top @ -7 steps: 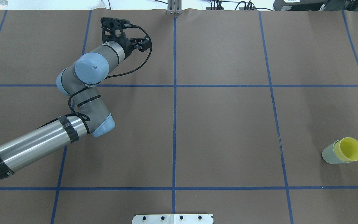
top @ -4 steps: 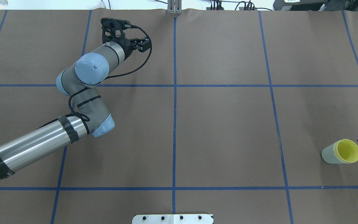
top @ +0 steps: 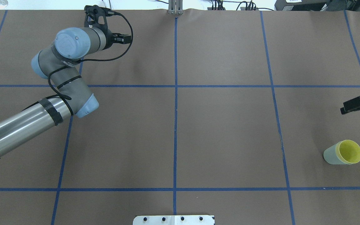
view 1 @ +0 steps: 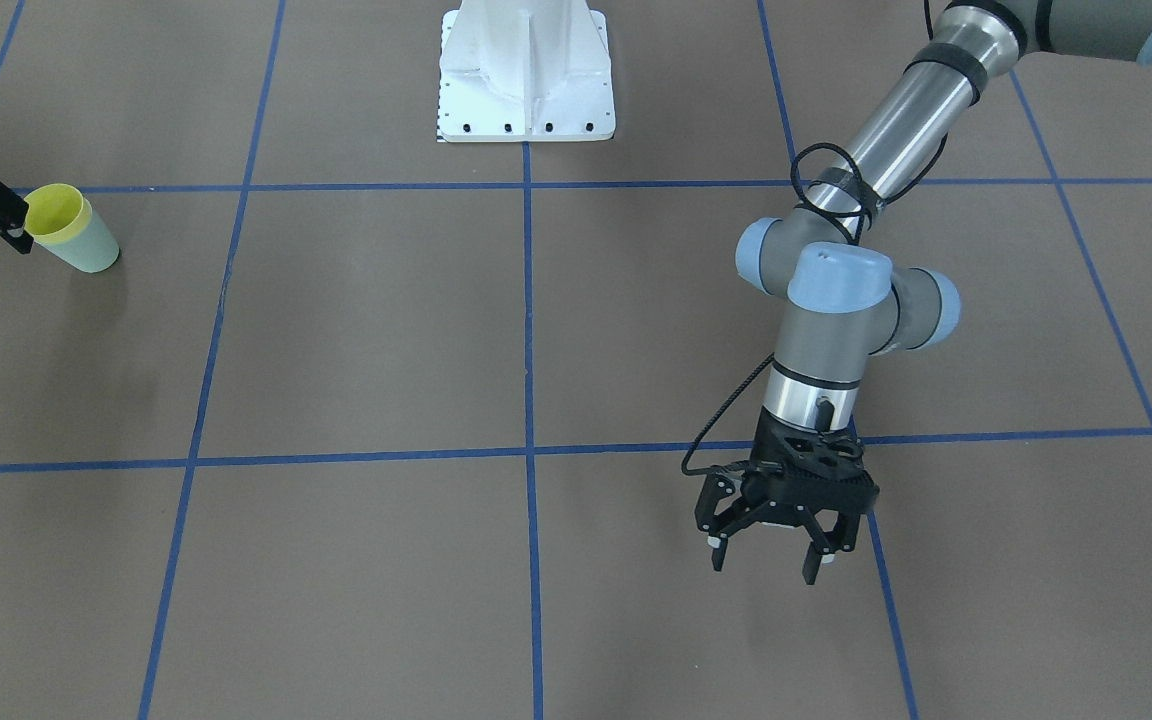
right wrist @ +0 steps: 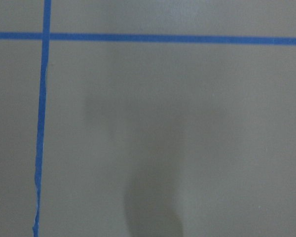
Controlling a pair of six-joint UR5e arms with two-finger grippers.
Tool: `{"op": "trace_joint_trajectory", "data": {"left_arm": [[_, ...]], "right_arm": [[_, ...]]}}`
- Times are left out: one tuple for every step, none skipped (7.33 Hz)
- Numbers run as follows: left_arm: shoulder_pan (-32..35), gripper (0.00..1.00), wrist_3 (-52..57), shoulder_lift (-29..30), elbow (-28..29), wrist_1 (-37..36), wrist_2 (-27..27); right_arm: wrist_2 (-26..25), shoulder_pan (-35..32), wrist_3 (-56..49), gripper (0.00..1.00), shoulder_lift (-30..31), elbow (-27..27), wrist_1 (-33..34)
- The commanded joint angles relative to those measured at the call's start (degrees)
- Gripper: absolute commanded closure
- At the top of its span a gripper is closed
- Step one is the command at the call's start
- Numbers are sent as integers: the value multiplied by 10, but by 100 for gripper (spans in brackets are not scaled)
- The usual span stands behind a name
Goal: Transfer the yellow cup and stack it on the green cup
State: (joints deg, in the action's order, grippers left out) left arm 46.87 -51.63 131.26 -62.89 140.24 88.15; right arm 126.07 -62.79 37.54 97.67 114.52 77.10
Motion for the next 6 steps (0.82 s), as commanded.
{"op": "trace_joint_trajectory", "data": {"left_arm": [[65, 1, 47, -17, -4, -78, 108], [98, 0, 84, -26, -13, -116, 159], [137, 0, 114, -34, -39, -182, 210], [179, 0, 189, -44, -66, -252, 261], [209, 0, 279, -76, -111, -311, 284], [239, 0, 361, -92, -131, -377, 311]], "right_arm": [[-17, -43, -5, 0, -100, -81, 3], [4, -71, -9, 0, -122, -111, 2], [29, -100, -12, 0, -146, -140, 4], [45, -127, -51, 0, -149, -164, 5], [48, -147, -96, 0, -152, -186, 6], [49, -159, -106, 0, -152, -206, 5]]}}
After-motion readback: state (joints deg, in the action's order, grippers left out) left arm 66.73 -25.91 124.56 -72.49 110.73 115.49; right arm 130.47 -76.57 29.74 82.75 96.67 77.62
